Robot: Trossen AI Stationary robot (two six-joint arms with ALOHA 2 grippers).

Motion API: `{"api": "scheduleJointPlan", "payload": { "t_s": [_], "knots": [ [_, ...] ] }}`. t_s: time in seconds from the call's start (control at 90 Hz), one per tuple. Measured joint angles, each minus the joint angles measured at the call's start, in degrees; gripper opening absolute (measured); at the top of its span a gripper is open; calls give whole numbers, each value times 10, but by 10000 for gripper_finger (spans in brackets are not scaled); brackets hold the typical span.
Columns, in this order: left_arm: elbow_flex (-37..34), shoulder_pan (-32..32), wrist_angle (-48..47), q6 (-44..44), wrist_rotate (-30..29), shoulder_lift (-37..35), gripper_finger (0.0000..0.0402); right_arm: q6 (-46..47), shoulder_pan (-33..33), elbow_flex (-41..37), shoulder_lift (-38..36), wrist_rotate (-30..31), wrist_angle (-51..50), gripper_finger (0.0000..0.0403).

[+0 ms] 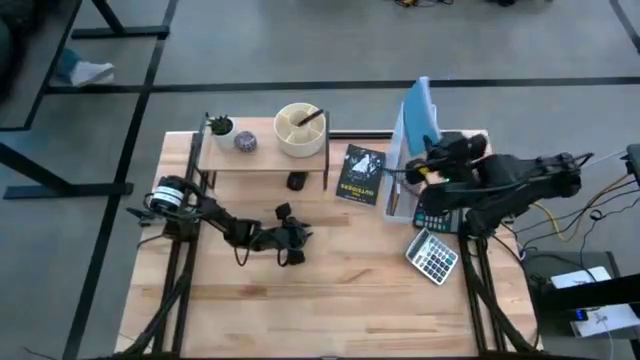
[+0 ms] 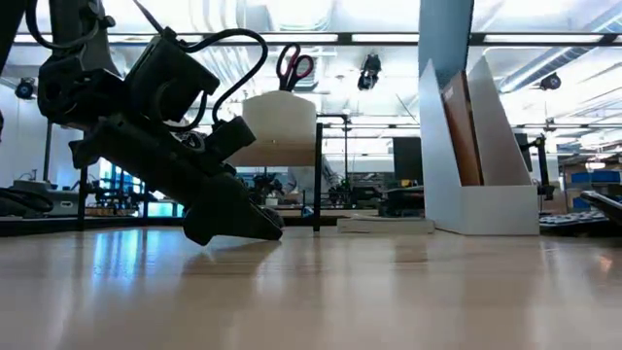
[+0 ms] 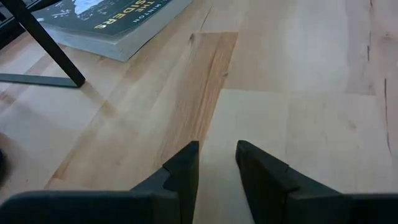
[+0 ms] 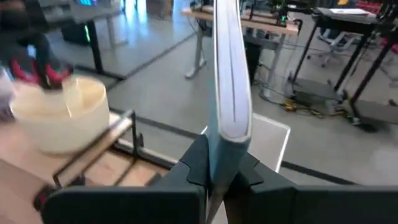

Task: Stock shelves
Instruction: Put the blue book into the white file holder

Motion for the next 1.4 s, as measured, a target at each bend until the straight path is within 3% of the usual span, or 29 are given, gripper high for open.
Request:
{"api": "scheduleJointPlan", "payload": {
  "t_s": [0.422,0.622,0.778,0.989,1.111,1.222,1.4],
  "knots": [
    [0,0,-2,-7,4,0,98,44,-18,-3,49,-121,-10,2],
    [0,0,-2,-9,7,0,98,79,-18,-13,45,-236,-11,2],
    [0,0,-2,-9,7,0,98,135,-13,-55,41,-279,-11,2],
    [0,0,-2,-9,9,0,98,225,-6,-134,41,-287,-8,2],
    [0,0,-2,-9,9,0,98,263,1,-167,41,-243,7,3],
    [0,0,-2,-9,9,0,98,275,4,-192,41,-217,41,3],
    [0,0,-2,-9,9,0,98,269,5,-238,41,-227,115,3]
  ]
}}
